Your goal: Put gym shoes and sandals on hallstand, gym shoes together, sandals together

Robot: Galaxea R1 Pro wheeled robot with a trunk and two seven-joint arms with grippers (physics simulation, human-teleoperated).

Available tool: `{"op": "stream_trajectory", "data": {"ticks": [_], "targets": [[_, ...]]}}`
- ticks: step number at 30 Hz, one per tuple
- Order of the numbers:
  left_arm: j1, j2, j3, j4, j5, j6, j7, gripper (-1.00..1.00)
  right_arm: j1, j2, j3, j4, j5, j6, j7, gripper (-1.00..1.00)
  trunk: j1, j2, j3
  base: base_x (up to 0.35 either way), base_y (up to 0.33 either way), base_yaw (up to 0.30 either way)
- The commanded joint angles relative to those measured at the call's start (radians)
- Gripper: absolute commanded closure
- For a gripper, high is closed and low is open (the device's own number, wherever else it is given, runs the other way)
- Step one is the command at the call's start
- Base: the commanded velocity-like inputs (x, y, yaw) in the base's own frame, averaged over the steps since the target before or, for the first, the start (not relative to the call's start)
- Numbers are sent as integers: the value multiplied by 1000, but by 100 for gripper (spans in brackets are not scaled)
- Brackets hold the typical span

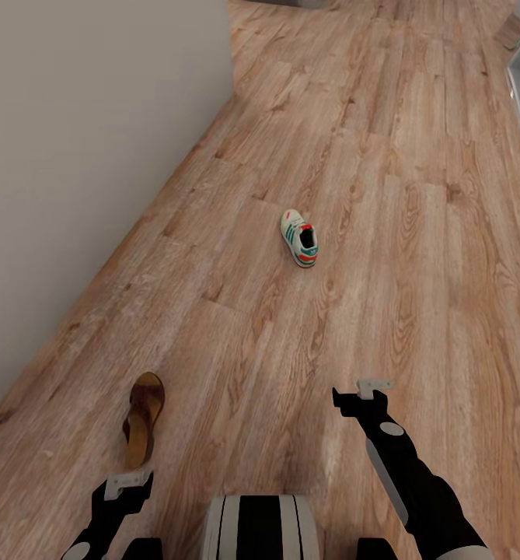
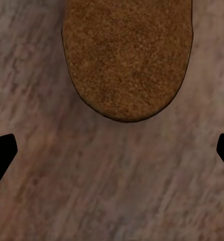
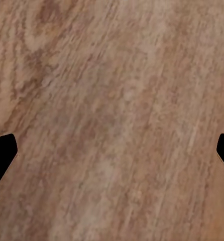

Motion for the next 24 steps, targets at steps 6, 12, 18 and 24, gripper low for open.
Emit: {"op": "stream_trajectory", "data": {"ticks": [6,12,18,24], "targets": [[0,-1,6,0,-3,-3,-7,-100,0,-1,4,-2,-8,4,-9,-100,0,0,-1,52,0,0],[0,-2,5,1,-3,-3,-7,-100,0,-1,4,-2,-8,4,-9,-100,0,0,-1,9,0,0],[0,-1,5,0,-3,-3,-7,-100,0,-1,4,-3,-8,4,-9,-100,0,0,-1,97,0,0],[0,-1,7,0,-3,-3,-7,-100,0,-1,4,-3,-8,4,-9,-100,0,0,-1,56,0,0]]}}
